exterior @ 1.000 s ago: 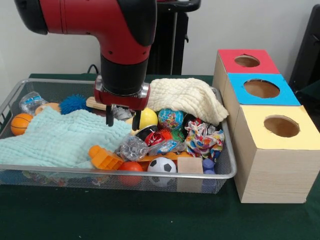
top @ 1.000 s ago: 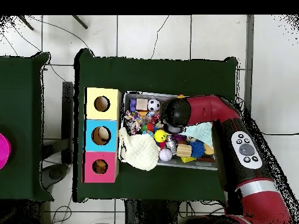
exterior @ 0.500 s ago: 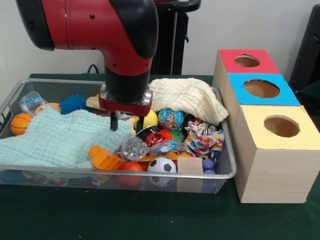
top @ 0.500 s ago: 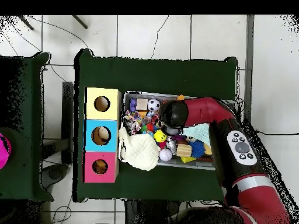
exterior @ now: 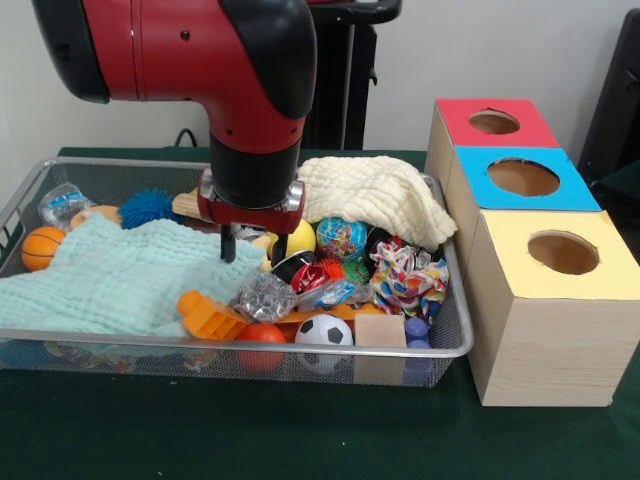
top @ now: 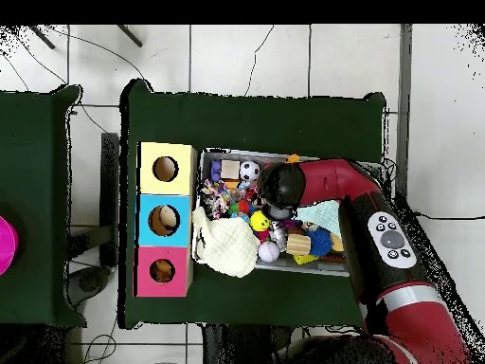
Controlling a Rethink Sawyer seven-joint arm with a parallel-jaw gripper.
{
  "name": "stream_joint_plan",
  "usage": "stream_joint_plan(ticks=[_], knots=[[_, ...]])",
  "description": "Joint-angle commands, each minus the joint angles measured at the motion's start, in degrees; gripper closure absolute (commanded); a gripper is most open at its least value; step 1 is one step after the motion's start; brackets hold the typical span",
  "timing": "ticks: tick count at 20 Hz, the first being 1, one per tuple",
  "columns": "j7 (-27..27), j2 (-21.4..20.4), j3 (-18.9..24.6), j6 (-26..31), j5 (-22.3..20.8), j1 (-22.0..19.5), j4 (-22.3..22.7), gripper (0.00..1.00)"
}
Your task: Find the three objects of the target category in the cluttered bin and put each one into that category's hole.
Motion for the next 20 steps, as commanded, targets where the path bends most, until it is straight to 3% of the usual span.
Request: stream_joint_plan(ticks=[1,7,8,12,20], knots=[[-15.16,0.39,1.89,1.41,-3.31,0.15,-2.24,0.0],[-16.98,-0.22,2.07,2.93,-3.86,0.28,-4.59,0.0],[-17.05,-0.4,1.98,2.1,-4.48,0.37,-4.63,1.0],[-16.94,-0.5,1.86,-0.14,-5.75,0.36,-4.04,1.0],[-17.4,-0.91,1.47,2.29,-6.88,1.13,-4.65,1.0]])
